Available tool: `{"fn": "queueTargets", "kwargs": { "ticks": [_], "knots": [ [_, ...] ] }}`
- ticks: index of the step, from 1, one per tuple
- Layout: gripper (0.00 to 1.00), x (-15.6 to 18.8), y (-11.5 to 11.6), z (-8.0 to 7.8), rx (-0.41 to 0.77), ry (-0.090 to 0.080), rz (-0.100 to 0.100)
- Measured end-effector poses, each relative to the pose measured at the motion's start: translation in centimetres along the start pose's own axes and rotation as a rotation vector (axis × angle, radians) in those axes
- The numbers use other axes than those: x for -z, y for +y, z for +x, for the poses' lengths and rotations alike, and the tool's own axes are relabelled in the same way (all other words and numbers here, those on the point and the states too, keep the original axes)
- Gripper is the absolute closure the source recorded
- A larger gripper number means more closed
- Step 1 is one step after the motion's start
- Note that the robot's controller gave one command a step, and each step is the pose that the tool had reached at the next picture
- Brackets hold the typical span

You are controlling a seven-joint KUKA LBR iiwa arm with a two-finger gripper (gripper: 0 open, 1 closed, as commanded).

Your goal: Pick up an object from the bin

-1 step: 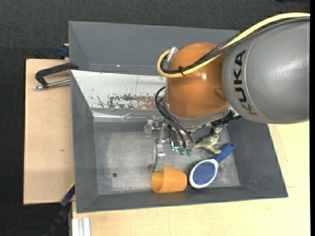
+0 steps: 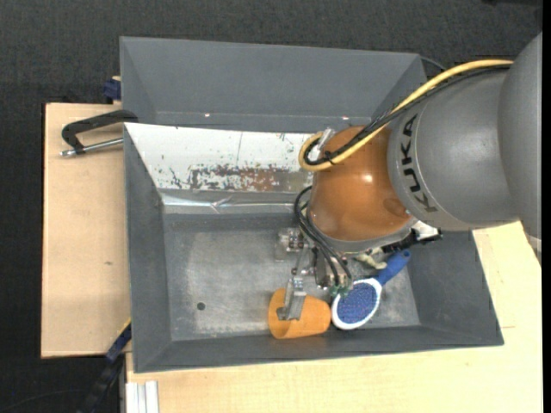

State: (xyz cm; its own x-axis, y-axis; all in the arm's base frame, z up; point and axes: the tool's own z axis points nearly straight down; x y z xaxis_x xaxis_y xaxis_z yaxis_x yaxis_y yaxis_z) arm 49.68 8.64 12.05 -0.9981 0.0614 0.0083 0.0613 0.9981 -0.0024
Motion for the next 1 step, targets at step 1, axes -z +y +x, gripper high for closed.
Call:
{"fn": "queueTargets", "kwargs": {
  "ticks": [1],
  "knots": [
    [0.00,-5.18,-1.90,0.16,0.144,-0.003,-0.002]
  ]
}}
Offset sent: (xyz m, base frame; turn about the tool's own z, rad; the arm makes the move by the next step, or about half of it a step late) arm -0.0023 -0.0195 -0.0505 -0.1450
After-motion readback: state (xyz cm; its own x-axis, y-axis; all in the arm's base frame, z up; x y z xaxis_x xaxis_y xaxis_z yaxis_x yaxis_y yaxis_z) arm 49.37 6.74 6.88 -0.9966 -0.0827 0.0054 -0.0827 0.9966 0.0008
